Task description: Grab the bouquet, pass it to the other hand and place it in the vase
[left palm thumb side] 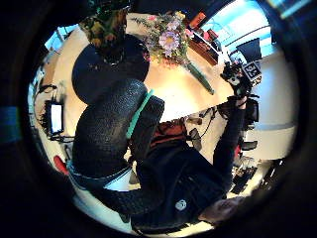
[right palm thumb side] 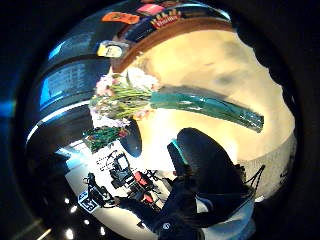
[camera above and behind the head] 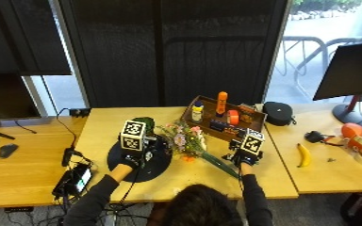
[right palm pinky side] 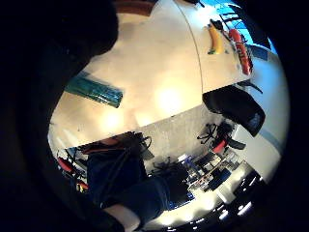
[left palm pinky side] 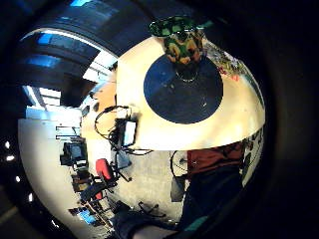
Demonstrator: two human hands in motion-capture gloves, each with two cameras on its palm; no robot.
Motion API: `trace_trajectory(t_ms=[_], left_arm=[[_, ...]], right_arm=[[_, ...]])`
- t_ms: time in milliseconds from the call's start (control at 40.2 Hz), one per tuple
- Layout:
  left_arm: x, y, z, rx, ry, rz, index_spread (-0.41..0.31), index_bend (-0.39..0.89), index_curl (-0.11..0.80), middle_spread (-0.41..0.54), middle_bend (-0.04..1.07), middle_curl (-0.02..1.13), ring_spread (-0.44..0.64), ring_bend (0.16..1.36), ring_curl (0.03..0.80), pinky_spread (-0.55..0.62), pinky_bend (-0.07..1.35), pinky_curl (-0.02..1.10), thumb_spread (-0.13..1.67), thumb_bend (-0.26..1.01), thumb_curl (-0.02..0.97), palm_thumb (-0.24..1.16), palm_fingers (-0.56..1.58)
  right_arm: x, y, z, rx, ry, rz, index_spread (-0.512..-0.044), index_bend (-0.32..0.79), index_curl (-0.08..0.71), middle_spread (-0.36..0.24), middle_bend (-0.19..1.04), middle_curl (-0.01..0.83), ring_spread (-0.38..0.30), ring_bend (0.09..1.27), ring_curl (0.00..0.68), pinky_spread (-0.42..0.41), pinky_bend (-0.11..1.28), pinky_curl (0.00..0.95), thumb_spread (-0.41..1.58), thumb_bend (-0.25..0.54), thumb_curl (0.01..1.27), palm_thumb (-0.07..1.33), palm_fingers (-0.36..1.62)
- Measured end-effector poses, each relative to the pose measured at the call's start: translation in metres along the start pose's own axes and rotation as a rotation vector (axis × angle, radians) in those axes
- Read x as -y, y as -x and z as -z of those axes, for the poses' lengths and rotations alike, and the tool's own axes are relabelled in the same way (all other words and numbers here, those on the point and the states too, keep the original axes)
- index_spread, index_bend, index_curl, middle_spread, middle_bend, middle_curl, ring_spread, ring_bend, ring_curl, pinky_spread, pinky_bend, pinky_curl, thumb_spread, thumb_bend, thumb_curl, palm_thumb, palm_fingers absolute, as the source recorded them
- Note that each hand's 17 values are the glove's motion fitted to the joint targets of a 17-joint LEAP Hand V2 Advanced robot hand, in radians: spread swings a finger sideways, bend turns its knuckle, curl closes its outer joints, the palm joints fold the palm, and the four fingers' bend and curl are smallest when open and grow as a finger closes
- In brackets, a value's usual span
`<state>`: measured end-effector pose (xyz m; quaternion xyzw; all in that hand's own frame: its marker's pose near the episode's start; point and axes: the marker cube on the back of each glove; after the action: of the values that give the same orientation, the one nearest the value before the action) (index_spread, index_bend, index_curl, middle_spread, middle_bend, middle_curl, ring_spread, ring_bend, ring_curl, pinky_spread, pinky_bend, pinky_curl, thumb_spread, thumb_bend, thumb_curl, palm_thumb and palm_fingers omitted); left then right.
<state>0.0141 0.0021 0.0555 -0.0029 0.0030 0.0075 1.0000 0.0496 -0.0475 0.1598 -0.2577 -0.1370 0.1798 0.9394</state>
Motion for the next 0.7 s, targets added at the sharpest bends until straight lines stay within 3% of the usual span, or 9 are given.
trace_trajectory(t_ms=[75,199,324,398,448,498,523,672,697], left_arm=[[-0.001,0.0,0.0,-0.003,0.003,-0.005,-0.078,0.18,0.392,0.031,0.18,0.36,0.12,0.38,0.303,0.23,0.18,0.29,1.15,-0.02,0.252,0.11,0.49],[-0.002,0.0,0.0,-0.003,0.01,-0.007,-0.078,0.17,0.394,0.031,0.18,0.37,0.12,0.38,0.307,0.23,0.18,0.29,1.15,-0.02,0.256,0.11,0.49],[-0.001,0.001,-0.003,-0.024,0.041,-0.008,-0.077,0.17,0.397,0.031,0.18,0.37,0.12,0.38,0.309,0.23,0.18,0.3,1.15,-0.02,0.259,0.11,0.48],[-0.001,0.001,-0.006,-0.053,0.073,-0.01,-0.078,0.18,0.399,0.031,0.18,0.37,0.12,0.38,0.311,0.23,0.18,0.3,1.15,-0.02,0.258,0.11,0.48],[0.0,0.001,-0.008,-0.074,0.081,-0.015,-0.078,0.18,0.401,0.031,0.18,0.37,0.12,0.38,0.312,0.23,0.18,0.3,1.15,-0.02,0.259,0.11,0.48],[-0.002,0.0,-0.008,-0.099,0.076,-0.025,-0.078,0.18,0.402,0.031,0.18,0.38,0.12,0.38,0.313,0.23,0.18,0.3,1.15,-0.02,0.259,0.1,0.48],[-0.003,-0.001,-0.006,-0.11,0.07,-0.03,-0.078,0.18,0.402,0.031,0.18,0.38,0.12,0.38,0.313,0.23,0.18,0.3,1.15,-0.02,0.26,0.1,0.48],[-0.007,0.004,-0.004,-0.123,0.039,-0.038,-0.081,0.19,0.411,0.026,0.19,0.38,0.12,0.37,0.313,0.23,0.17,0.3,1.16,-0.01,0.263,0.11,0.5],[-0.007,0.005,-0.004,-0.123,0.037,-0.036,-0.082,0.19,0.413,0.026,0.19,0.38,0.12,0.37,0.314,0.23,0.16,0.29,1.16,-0.01,0.263,0.11,0.51]], right_arm=[[0.016,-0.003,-0.018,-0.015,0.003,0.016,-0.231,0.11,0.199,-0.082,0.3,0.401,-0.118,0.52,0.353,0.089,0.45,0.343,1.11,-0.01,0.3,0.54,0.65],[0.047,-0.007,-0.044,-0.043,-0.104,0.019,-0.229,0.1,0.202,-0.084,0.29,0.407,-0.123,0.53,0.359,0.088,0.44,0.344,1.1,-0.011,0.31,0.56,0.66],[0.011,0.003,-0.059,-0.183,-0.22,-0.04,-0.229,0.07,0.194,-0.089,0.28,0.41,-0.112,0.56,0.369,0.071,0.45,0.349,1.09,0.008,0.32,0.64,0.69],[0.003,0.011,-0.065,-0.275,-0.282,-0.033,-0.255,0.06,0.182,-0.113,0.32,0.422,-0.13,0.56,0.37,0.065,0.45,0.347,1.08,0.02,0.33,0.7,0.7],[0.005,0.012,-0.065,-0.274,-0.292,-0.039,-0.29,0.11,0.189,-0.137,0.35,0.431,-0.183,0.56,0.372,0.031,0.43,0.341,1.04,0.025,0.34,0.74,0.81],[0.012,0.009,-0.062,-0.238,-0.298,-0.075,-0.3,0.16,0.209,-0.157,0.34,0.43,-0.206,0.56,0.366,-0.01,0.41,0.331,1.02,0.018,0.34,0.76,0.93],[0.015,0.007,-0.061,-0.217,-0.307,-0.1,-0.29,0.25,0.241,-0.163,0.35,0.435,-0.214,0.54,0.36,-0.037,0.38,0.321,1.02,0.048,0.35,0.82,1.02],[0.029,0.0,-0.066,-0.164,-0.4,-0.145,-0.276,0.28,0.311,-0.213,0.38,0.467,-0.259,0.57,0.402,-0.139,0.26,0.318,1.06,0.119,0.38,0.98,1.17],[0.031,0.0,-0.068,-0.15,-0.421,-0.127,-0.272,0.26,0.316,-0.218,0.38,0.472,-0.258,0.59,0.411,-0.189,0.29,0.331,1.07,0.121,0.38,0.99,1.23]])
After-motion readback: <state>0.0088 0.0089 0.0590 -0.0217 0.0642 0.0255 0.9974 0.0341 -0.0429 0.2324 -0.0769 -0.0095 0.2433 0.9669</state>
